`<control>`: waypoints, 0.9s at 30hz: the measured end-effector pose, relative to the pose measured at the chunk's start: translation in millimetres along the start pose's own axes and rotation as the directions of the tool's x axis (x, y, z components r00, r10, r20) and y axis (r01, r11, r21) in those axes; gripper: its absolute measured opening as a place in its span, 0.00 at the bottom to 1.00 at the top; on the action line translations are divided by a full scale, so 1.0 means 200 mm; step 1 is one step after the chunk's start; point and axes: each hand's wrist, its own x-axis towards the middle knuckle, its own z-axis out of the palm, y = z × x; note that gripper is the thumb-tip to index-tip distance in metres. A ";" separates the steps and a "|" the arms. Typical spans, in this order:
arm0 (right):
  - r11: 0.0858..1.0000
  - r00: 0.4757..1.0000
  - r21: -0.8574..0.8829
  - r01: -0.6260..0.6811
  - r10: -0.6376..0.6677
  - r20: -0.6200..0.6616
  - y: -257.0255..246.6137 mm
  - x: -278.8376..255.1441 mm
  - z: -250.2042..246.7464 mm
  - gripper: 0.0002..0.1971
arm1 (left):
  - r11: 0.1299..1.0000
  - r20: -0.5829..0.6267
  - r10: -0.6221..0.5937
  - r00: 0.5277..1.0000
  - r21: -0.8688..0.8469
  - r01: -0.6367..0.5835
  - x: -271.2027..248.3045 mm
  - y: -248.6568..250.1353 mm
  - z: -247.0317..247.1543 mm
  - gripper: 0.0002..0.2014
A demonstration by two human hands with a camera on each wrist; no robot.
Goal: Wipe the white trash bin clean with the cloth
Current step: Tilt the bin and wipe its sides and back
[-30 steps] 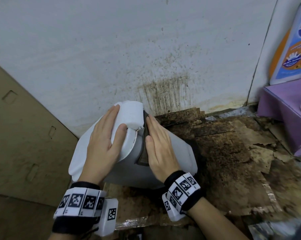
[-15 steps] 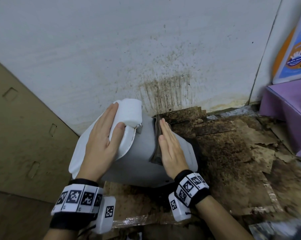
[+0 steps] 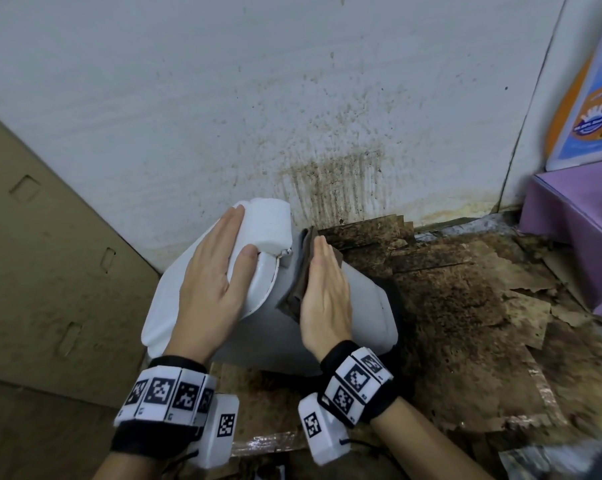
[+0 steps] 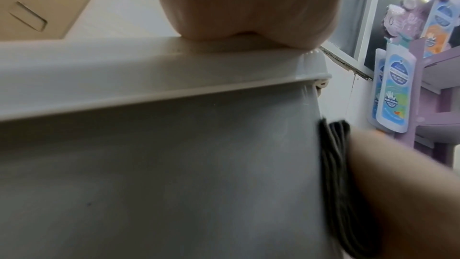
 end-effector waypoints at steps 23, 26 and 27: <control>0.974 0.972 -0.123 0.191 -0.205 -0.116 0.49 0.01 -0.12 0.33 | 1.000 0.004 -0.009 1.000 -0.029 0.009 0.01 -0.03 -0.03 0.31; 0.992 0.985 -0.078 0.101 -0.110 -0.132 0.55 0.00 -0.13 0.34 | 0.999 0.003 -0.010 1.000 -0.032 0.010 0.00 -0.03 -0.03 0.30; 0.995 0.987 -0.066 0.076 -0.085 -0.138 0.55 0.00 -0.13 0.34 | 1.000 -0.001 -0.011 1.000 -0.029 0.011 0.00 -0.03 -0.03 0.30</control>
